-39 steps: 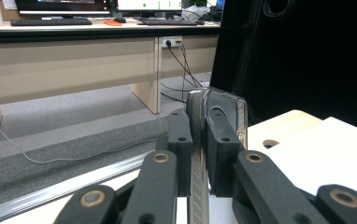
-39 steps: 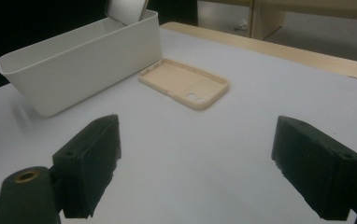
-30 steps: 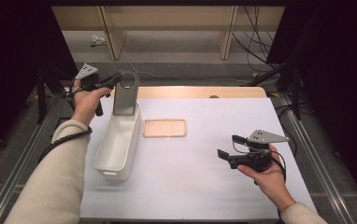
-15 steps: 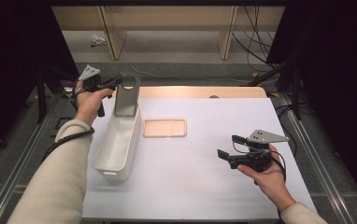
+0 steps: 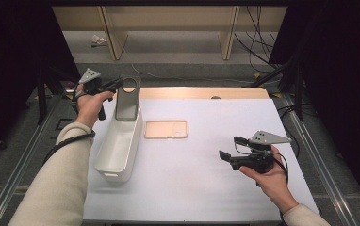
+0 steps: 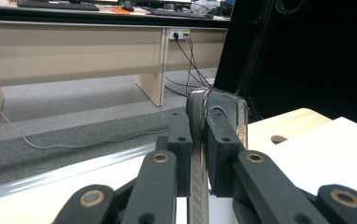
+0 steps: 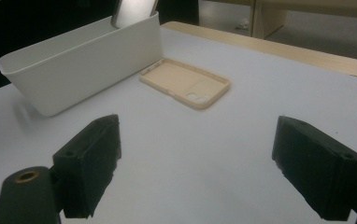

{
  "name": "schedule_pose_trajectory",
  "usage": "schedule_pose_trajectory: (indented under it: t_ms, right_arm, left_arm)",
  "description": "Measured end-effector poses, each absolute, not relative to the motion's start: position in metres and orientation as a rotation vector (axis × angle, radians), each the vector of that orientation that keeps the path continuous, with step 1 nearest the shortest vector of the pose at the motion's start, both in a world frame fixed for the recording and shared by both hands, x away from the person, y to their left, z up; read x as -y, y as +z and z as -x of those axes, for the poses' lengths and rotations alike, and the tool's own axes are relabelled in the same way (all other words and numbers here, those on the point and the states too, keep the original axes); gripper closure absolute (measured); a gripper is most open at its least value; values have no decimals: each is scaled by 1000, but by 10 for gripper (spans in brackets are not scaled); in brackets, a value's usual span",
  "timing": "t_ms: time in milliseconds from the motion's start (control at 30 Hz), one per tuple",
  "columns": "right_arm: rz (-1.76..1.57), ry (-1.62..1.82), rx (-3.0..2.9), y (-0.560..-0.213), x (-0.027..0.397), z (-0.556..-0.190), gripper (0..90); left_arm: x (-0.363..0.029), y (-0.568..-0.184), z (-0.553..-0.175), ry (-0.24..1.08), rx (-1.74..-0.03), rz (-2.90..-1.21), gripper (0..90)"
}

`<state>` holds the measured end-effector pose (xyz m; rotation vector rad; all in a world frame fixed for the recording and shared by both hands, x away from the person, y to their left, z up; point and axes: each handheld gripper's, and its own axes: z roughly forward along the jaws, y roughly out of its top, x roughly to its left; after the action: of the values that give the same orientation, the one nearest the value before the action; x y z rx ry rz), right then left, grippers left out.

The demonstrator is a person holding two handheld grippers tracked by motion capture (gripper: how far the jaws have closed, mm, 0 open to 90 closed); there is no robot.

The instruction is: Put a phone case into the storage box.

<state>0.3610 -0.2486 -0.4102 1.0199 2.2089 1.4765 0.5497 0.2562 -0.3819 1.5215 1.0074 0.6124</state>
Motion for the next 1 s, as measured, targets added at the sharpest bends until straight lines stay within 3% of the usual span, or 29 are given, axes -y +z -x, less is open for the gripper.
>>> schedule_pose_trajectory:
  t_ms: [1000]
  right_arm:
    - [-1026,1474,-2215,-411,248,-361,163]
  left_arm:
    - [-267,-409,-547,567,-1077,-1552,782]
